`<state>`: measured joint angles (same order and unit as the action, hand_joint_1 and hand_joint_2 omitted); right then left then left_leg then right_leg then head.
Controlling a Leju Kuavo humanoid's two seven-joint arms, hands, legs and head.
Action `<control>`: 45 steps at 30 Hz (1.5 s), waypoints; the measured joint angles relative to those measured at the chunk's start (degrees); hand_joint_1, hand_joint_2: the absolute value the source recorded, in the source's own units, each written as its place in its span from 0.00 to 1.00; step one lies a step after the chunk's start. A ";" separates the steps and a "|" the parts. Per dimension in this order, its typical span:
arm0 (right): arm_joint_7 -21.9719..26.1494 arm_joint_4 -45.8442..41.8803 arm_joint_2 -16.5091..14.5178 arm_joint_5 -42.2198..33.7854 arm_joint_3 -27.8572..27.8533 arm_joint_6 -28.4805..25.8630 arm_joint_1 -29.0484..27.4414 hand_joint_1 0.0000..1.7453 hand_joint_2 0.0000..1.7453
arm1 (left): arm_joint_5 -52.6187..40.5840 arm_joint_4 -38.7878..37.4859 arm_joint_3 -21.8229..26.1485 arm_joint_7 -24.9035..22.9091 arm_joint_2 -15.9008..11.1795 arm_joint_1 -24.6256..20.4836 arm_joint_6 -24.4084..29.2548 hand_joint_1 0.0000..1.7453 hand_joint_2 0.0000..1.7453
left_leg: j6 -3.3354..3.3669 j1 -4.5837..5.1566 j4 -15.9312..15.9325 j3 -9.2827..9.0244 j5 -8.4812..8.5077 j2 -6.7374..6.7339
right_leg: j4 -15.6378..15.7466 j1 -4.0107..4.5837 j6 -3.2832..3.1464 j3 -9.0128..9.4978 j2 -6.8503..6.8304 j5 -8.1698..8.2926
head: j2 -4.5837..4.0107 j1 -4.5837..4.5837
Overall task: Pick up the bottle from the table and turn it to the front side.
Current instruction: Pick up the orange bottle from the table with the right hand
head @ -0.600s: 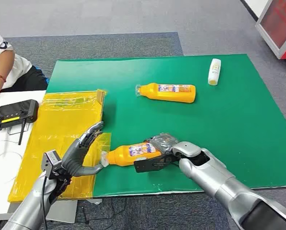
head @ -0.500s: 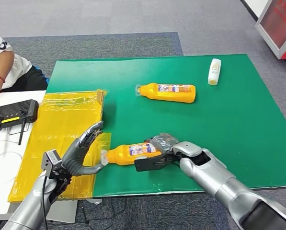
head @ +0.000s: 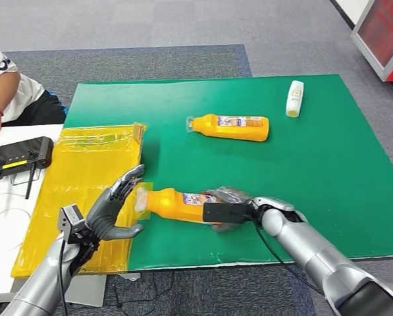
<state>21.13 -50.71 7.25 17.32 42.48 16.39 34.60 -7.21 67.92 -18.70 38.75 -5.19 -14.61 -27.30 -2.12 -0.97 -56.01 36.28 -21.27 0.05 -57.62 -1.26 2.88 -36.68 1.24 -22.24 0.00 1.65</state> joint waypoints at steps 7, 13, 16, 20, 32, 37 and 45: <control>5.58 -0.97 1.21 -11.90 -9.15 3.33 -6.26 1.00 1.00 | 0.59 -0.76 -0.37 0.25 0.07 -0.37 0.26 0.00 1.00 | 0.01 0.00 0.00 0.03 -0.01 0.00 | 0.00 0.00 0.00 0.00 0.00 0.00 | 0.00 0.01; 5.68 -4.42 1.22 -14.96 -15.22 3.81 -11.31 1.00 1.00 | 1.40 -0.77 -0.39 -0.24 -0.01 0.36 1.03 0.00 1.00 | 0.00 0.00 0.01 0.07 -0.02 0.00 | -0.01 0.00 0.00 -0.02 -0.01 -0.03 | 0.00 0.01; 5.40 -7.31 0.96 -15.23 -17.72 3.44 -13.67 1.00 1.00 | 3.05 -0.84 0.14 -1.19 -0.06 1.14 0.33 0.00 1.00 | 0.01 0.00 0.01 0.11 -0.02 0.01 | -0.01 0.00 0.01 -0.03 -0.01 -0.03 | 0.00 0.01; 4.15 -12.04 -0.20 -14.55 -19.66 3.17 -15.39 1.00 1.00 | 13.66 -3.16 1.98 -1.33 0.17 1.12 -10.53 0.00 1.00 | 0.00 0.00 0.01 0.13 -0.02 0.01 | -0.01 0.00 0.00 -0.07 -0.01 -0.03 | 0.00 0.01; 3.61 -22.25 -4.84 -6.57 -17.65 -0.96 -16.16 0.98 1.00 | 18.17 -12.63 4.98 -3.74 1.72 -2.86 -14.69 0.00 1.00 | -0.01 -0.01 0.00 0.14 0.00 0.01 | -0.03 0.01 0.00 -0.09 -0.01 -0.03 | 0.00 0.01; 3.73 -24.42 -5.84 -3.94 -16.37 -3.01 -16.71 0.96 1.00 | 17.71 -13.14 4.95 -4.61 2.01 -3.60 -14.00 0.00 1.00 | -0.01 -0.01 0.01 0.14 -0.01 0.01 | -0.03 0.01 0.00 -0.11 -0.01 -0.03 | 0.00 -0.01; 3.36 -25.19 -7.16 -1.32 -14.25 -4.32 -16.52 0.99 1.00 | 17.06 -13.21 3.85 -4.73 2.41 -5.43 -15.41 0.00 1.00 | -0.01 -0.01 0.01 0.15 0.00 0.01 | -0.04 0.01 -0.01 -0.11 -0.01 -0.03 | 0.00 0.00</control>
<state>24.50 -75.90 0.09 16.00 28.22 12.07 18.08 9.86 54.71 -14.85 34.02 -2.78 -20.04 -42.71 -2.14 -0.98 -56.00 36.43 -21.27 0.06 -57.66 -1.24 2.87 -36.79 1.23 -22.27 0.00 1.65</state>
